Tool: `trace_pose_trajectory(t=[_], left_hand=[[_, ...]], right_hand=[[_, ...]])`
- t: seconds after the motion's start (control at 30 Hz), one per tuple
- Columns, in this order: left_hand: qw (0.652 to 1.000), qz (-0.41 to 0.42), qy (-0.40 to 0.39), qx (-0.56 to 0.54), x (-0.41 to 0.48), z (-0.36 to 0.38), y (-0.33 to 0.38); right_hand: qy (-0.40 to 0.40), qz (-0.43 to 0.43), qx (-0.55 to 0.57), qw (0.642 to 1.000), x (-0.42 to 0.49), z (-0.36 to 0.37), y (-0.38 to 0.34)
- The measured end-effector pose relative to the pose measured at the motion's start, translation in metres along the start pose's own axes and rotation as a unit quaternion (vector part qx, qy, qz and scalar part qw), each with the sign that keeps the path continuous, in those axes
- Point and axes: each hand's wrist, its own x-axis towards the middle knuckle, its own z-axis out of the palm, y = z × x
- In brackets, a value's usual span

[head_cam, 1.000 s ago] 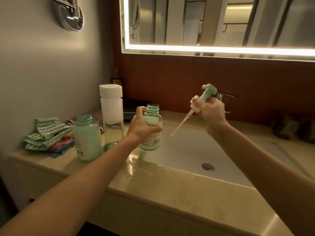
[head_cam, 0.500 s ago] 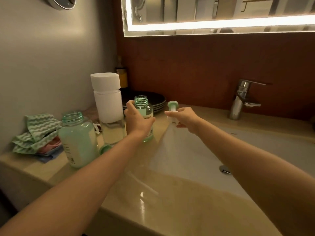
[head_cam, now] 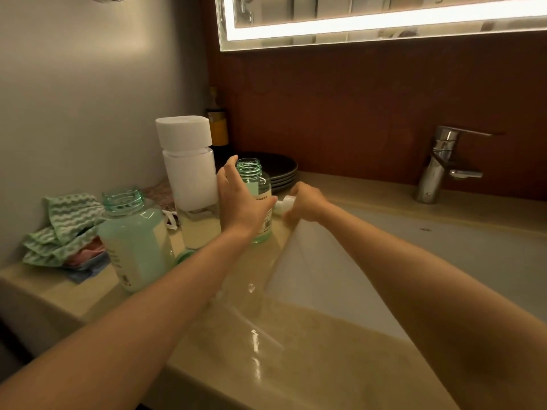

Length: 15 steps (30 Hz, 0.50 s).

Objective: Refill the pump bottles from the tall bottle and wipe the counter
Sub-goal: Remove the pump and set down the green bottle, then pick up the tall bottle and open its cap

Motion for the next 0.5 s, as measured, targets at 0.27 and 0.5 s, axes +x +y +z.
trace_pose_trajectory(t=[0.27, 0.5], left_hand=[[1.000, 0.000, 0.006, 0.006, 0.001, -0.001, 0.004], [0.999, 0.006, -0.031, 0.019, -0.008, -0.011, 0.011]], right_hand=[[0.001, -0.058, 0.006, 0.998, 0.005, -0.001, -0.006], [0.140, -0.068, 0.101, 0.983, -0.013, -0.022, -0.012]])
